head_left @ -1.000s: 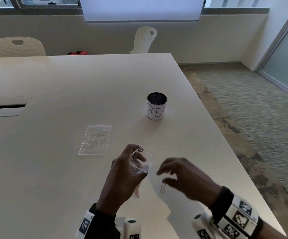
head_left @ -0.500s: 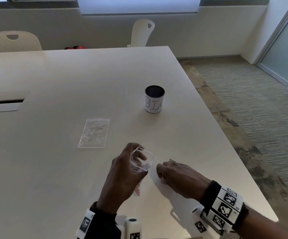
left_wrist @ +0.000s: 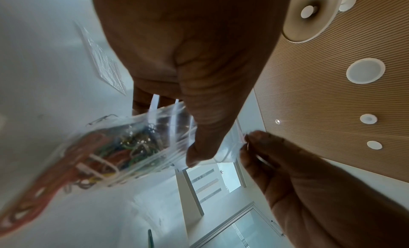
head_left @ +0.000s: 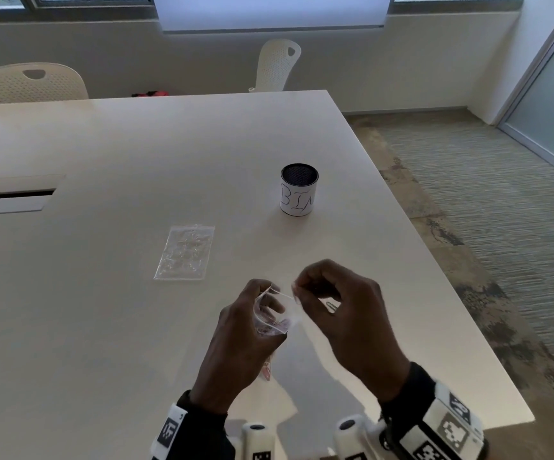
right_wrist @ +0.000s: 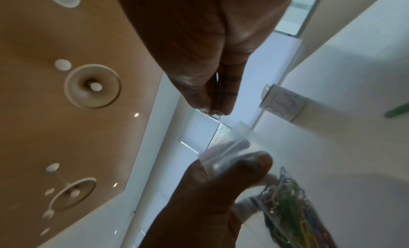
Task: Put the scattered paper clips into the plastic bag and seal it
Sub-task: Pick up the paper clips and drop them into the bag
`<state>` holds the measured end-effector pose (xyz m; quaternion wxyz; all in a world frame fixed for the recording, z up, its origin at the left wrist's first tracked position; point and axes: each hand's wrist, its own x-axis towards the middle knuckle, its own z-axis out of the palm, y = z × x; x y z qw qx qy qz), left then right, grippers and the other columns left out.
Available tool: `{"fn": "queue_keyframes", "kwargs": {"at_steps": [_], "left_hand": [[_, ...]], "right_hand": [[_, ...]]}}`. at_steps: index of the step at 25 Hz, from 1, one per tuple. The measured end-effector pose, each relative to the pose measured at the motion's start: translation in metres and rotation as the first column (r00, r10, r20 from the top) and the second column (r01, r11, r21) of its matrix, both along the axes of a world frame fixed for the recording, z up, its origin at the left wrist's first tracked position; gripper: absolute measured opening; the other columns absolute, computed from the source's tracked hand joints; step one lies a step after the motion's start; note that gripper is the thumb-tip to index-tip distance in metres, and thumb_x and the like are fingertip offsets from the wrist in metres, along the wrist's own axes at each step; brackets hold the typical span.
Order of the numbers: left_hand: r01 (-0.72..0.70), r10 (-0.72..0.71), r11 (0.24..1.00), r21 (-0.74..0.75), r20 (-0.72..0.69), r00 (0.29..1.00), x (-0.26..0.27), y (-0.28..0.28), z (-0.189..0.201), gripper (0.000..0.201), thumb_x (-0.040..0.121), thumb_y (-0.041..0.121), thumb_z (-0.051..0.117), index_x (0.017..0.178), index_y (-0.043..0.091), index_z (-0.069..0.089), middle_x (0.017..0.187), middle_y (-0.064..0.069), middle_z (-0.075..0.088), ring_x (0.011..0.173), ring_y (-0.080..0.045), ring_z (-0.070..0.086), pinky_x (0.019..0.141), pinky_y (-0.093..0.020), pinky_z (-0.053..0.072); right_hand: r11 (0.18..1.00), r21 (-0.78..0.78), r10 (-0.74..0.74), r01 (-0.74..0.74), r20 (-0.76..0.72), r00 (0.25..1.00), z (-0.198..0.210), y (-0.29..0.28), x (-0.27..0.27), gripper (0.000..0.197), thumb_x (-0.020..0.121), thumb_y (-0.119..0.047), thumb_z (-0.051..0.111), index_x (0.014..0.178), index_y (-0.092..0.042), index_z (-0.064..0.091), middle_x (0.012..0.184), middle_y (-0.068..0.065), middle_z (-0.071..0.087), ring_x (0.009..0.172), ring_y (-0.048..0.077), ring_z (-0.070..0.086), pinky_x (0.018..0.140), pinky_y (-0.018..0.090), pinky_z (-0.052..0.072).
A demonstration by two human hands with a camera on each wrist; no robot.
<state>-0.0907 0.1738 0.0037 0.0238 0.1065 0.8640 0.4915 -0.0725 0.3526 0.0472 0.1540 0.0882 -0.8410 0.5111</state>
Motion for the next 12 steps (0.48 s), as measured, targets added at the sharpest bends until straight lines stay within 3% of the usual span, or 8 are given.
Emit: {"fn": "queue_keyframes", "kwargs": {"at_steps": [4, 8, 12], "left_hand": [[0.018, -0.018, 1.0, -0.018, -0.014, 1.0, 0.003, 0.006, 0.003, 0.047, 0.079, 0.012, 0.085, 0.112, 0.033, 0.058, 0.089, 0.013, 0.075, 0.081, 0.0, 0.072, 0.065, -0.009, 0.052], [0.008, -0.008, 1.0, 0.006, -0.01, 1.0, 0.004, 0.008, 0.0, 0.043, 0.081, 0.017, 0.084, 0.111, 0.033, 0.058, 0.093, 0.013, 0.073, 0.079, -0.008, 0.071, 0.072, -0.02, 0.056], [0.006, -0.006, 1.0, 0.012, -0.007, 1.0, 0.008, 0.007, 0.002, 0.042, 0.082, 0.019, 0.083, 0.113, 0.033, 0.059, 0.093, 0.013, 0.073, 0.081, -0.006, 0.07, 0.07, -0.014, 0.053]], "right_hand": [[0.978, 0.169, 0.127, -0.123, -0.012, 0.992, 0.002, -0.013, 0.0, 0.008, 0.093, -0.013, 0.076, 0.098, -0.017, 0.08, 0.094, -0.007, 0.077, 0.082, 0.007, 0.072, 0.078, 0.025, 0.058], [0.979, 0.195, -0.057, 0.058, -0.011, 0.998, -0.01, 0.027, -0.018, 0.011, 0.089, -0.007, 0.077, 0.094, -0.016, 0.081, 0.086, -0.005, 0.077, 0.075, 0.008, 0.071, 0.076, 0.023, 0.057], [0.918, 0.38, -0.185, 0.116, 0.15, 0.971, -0.047, 0.056, -0.033, 0.007, 0.087, -0.013, 0.079, 0.09, -0.019, 0.079, 0.081, -0.004, 0.073, 0.071, 0.009, 0.068, 0.074, 0.027, 0.058]]}}
